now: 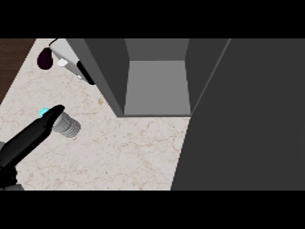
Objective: Pick up the bottled water, place it into the cabinet and close the cabinet
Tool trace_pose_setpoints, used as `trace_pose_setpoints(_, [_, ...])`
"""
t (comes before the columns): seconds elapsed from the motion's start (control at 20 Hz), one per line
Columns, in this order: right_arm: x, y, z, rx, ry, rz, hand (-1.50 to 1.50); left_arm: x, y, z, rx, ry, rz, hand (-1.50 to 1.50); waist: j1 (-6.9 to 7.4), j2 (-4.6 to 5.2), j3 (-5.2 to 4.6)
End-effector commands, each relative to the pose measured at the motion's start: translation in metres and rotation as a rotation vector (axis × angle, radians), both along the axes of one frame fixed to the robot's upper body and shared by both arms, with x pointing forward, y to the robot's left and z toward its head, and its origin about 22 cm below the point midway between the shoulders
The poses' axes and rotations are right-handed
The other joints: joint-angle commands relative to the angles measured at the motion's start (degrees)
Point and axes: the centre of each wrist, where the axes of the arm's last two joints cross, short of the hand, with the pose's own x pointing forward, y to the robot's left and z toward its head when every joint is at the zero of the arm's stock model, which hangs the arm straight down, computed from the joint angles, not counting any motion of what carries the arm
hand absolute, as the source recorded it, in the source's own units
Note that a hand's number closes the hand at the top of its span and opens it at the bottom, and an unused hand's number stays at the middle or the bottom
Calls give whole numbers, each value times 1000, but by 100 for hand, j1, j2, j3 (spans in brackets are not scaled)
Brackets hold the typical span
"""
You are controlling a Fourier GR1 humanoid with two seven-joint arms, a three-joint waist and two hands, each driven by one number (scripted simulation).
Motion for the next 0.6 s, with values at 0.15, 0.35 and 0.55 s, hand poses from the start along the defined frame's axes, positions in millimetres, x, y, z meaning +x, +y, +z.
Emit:
trace_pose_setpoints(0.15, [-11,-2,12,-46,-65,-76,-150,28,23,-32,-22,12,63,-150,-13,8,-4])
trace_pose_setpoints(0.35, [-20,-7,9,-62,-80,-68,-150,17,35,-52,-19,48,62,-150,-3,-6,-1])
trace_pose_setpoints(0.55, [-22,-13,19,-44,-67,-77,-150,24,21,-82,-41,69,47,-150,1,-1,-2])
